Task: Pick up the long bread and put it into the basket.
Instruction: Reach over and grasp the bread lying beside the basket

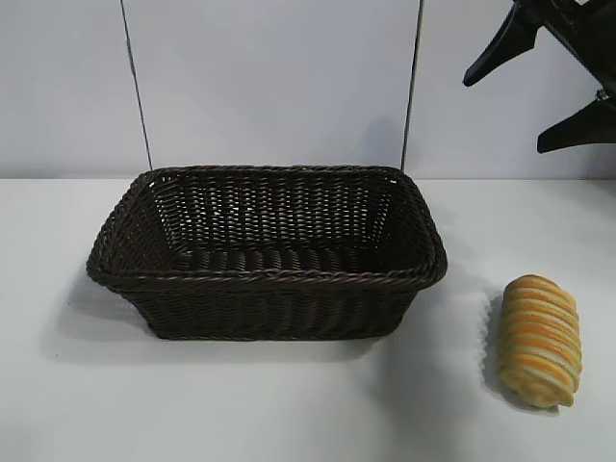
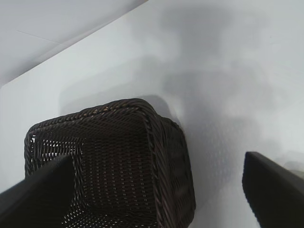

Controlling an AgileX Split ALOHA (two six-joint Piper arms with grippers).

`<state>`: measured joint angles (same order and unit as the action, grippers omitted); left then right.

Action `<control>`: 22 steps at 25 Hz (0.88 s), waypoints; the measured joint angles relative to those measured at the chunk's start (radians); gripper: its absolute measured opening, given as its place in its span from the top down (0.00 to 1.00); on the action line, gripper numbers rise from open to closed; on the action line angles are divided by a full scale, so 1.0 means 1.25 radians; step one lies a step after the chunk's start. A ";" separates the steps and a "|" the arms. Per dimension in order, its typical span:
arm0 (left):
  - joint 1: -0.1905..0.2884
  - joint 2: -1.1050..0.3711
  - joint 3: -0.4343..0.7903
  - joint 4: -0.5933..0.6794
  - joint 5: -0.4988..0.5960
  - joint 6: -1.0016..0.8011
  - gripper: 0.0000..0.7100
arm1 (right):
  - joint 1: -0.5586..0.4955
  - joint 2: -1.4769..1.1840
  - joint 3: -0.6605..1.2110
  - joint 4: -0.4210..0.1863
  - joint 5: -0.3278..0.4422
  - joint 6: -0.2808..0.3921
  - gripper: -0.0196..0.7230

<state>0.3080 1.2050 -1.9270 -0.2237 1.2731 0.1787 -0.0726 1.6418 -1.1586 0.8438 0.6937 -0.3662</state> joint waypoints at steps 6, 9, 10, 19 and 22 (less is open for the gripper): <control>-0.183 -0.170 0.045 0.077 0.006 0.004 0.02 | 0.000 0.000 0.000 -0.002 0.011 -0.004 0.05; -0.197 -0.265 0.142 0.144 0.006 -0.004 0.02 | 0.000 0.000 0.000 -0.003 0.012 -0.016 0.05; -0.198 -0.298 0.184 0.164 0.007 -0.011 0.02 | 0.000 0.000 0.000 -0.004 0.012 -0.018 0.05; -0.198 -0.561 0.580 0.138 -0.044 -0.024 0.02 | 0.000 0.000 0.000 -0.018 0.012 -0.019 0.05; -0.198 -0.641 0.715 0.120 -0.047 -0.028 0.02 | 0.000 0.000 0.000 -0.018 0.012 -0.019 0.05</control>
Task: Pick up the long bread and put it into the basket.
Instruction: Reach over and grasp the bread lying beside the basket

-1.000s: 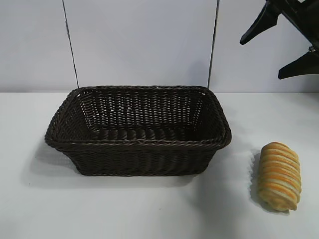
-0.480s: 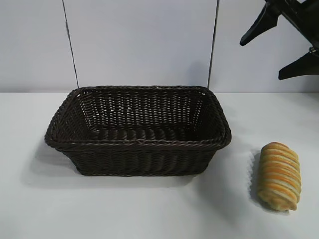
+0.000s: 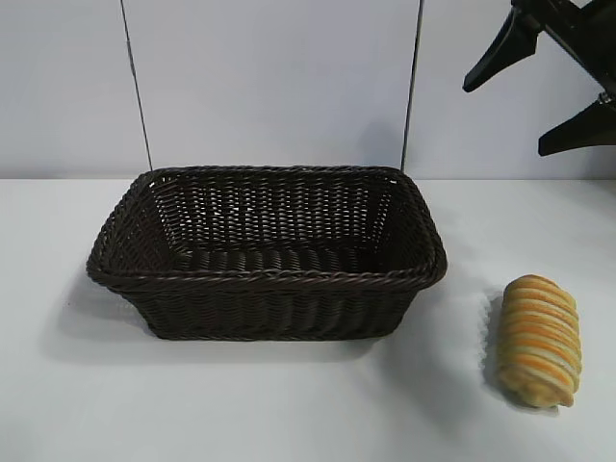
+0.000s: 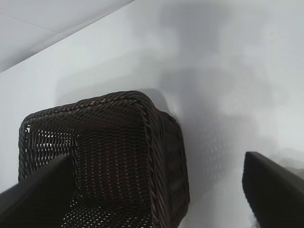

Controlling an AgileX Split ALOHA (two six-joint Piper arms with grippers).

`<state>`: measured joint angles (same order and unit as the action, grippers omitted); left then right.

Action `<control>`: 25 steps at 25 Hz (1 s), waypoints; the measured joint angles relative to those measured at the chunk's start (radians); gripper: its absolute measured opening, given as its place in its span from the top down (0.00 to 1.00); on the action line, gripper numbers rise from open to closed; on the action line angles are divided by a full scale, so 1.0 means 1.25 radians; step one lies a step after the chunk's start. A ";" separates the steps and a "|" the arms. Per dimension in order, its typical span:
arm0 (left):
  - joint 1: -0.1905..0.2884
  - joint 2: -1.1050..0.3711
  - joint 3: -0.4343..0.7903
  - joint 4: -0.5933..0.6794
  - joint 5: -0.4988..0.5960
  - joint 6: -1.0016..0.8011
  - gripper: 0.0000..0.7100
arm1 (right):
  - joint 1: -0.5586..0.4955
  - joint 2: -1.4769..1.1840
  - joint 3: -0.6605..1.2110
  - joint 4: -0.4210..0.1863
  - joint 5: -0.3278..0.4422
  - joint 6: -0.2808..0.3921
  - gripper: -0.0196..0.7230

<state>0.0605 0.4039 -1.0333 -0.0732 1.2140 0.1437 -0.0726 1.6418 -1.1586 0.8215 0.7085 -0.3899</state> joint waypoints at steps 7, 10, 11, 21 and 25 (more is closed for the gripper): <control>0.000 -0.075 0.209 -0.007 0.015 -0.055 0.02 | 0.000 0.000 0.000 -0.006 0.001 0.000 0.05; 0.000 -0.077 0.256 -0.006 0.018 -0.060 0.02 | 0.000 0.000 0.000 -0.013 0.001 -0.001 0.05; 0.000 -0.077 0.266 -0.006 0.018 -0.059 0.02 | 0.000 0.000 0.000 -0.016 0.001 -0.003 0.05; -0.001 -0.077 0.366 0.039 0.005 -0.059 0.02 | 0.000 0.000 0.000 -0.020 0.001 -0.015 0.05; -0.001 -0.077 0.389 0.040 -0.014 -0.059 0.02 | 0.000 0.000 0.000 -0.024 0.001 -0.018 0.05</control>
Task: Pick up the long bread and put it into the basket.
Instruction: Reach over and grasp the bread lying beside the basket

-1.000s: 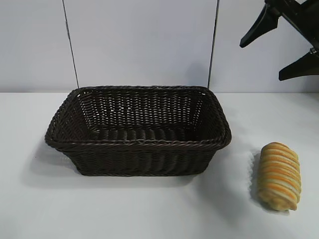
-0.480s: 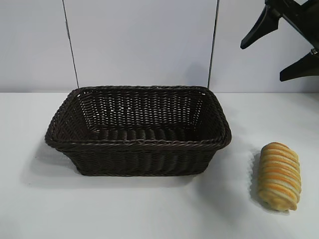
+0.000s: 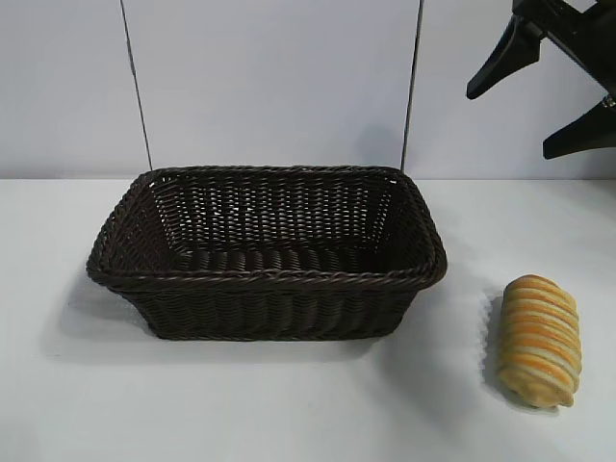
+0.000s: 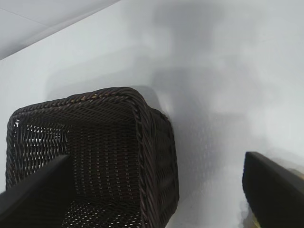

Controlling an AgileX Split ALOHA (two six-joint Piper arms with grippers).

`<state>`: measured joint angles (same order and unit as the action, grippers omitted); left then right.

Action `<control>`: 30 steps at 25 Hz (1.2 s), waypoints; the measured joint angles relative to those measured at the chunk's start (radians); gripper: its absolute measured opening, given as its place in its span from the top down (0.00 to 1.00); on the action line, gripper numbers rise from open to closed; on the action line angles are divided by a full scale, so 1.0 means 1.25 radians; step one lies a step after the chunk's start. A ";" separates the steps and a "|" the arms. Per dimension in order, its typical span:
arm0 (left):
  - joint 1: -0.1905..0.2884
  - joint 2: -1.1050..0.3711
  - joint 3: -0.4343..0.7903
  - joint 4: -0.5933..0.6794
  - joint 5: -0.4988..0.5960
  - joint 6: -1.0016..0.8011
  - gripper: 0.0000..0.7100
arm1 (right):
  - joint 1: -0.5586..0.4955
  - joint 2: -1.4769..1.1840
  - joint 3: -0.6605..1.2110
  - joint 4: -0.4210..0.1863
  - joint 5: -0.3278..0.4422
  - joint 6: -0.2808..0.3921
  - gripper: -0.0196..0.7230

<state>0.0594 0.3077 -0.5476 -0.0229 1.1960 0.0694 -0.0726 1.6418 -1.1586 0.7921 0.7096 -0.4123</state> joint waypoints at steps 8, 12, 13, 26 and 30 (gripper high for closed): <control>0.000 0.000 0.001 0.001 -0.019 -0.002 0.02 | 0.000 0.000 0.000 -0.003 0.000 0.000 0.05; 0.000 -0.008 0.001 0.001 -0.019 -0.002 0.02 | 0.000 0.000 0.000 -0.004 -0.001 0.000 0.05; 0.000 -0.018 0.001 0.001 -0.019 -0.002 0.02 | 0.000 0.000 0.000 -0.004 -0.002 0.000 0.05; -0.001 -0.226 0.001 0.002 -0.021 -0.003 0.02 | 0.000 0.000 0.000 -0.022 -0.032 0.000 0.05; -0.010 -0.257 0.001 0.001 -0.030 -0.003 0.02 | 0.000 0.000 0.000 -0.037 -0.057 0.000 0.05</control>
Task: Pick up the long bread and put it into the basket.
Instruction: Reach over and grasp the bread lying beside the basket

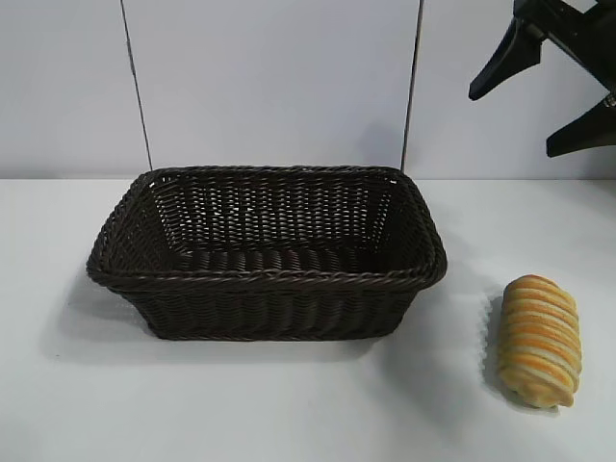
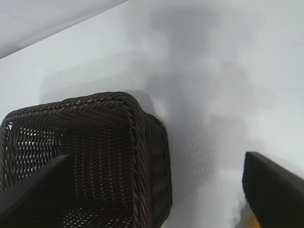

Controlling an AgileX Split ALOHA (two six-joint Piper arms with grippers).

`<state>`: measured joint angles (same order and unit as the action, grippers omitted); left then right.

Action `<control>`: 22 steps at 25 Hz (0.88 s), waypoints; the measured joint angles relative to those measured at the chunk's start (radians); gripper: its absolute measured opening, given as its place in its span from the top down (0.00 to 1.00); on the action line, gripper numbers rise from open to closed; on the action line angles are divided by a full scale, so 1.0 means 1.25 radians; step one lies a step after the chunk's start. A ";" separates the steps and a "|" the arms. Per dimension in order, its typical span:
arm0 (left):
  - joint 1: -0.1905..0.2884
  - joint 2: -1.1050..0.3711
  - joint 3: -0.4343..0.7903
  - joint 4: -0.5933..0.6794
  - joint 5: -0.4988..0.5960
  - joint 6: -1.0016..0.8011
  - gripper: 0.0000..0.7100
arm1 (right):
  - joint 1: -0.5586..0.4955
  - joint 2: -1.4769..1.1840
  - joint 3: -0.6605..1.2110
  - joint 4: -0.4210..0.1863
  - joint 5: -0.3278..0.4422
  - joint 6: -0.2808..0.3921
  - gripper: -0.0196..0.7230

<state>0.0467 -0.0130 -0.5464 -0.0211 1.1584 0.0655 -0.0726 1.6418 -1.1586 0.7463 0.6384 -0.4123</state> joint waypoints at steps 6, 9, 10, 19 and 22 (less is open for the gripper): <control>-0.016 0.000 0.013 -0.024 -0.040 0.000 0.02 | 0.000 0.000 0.000 0.000 -0.014 0.000 0.05; -0.016 0.000 0.027 -0.026 -0.066 0.000 0.02 | 0.000 -0.003 0.000 -0.015 0.000 0.000 0.05; -0.016 0.000 0.027 -0.026 -0.068 0.000 0.02 | 0.000 -0.008 0.000 -0.029 0.007 0.004 0.05; -0.016 0.000 0.027 -0.028 -0.071 0.000 0.02 | 0.000 -0.015 0.004 -0.284 0.122 0.193 0.05; -0.016 0.000 0.028 -0.028 -0.066 0.000 0.02 | 0.000 -0.015 0.014 -0.314 0.125 0.207 0.05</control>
<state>0.0261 -0.0130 -0.5119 -0.0567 1.0754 0.0655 -0.0726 1.6224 -1.1406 0.3544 0.7947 -0.1534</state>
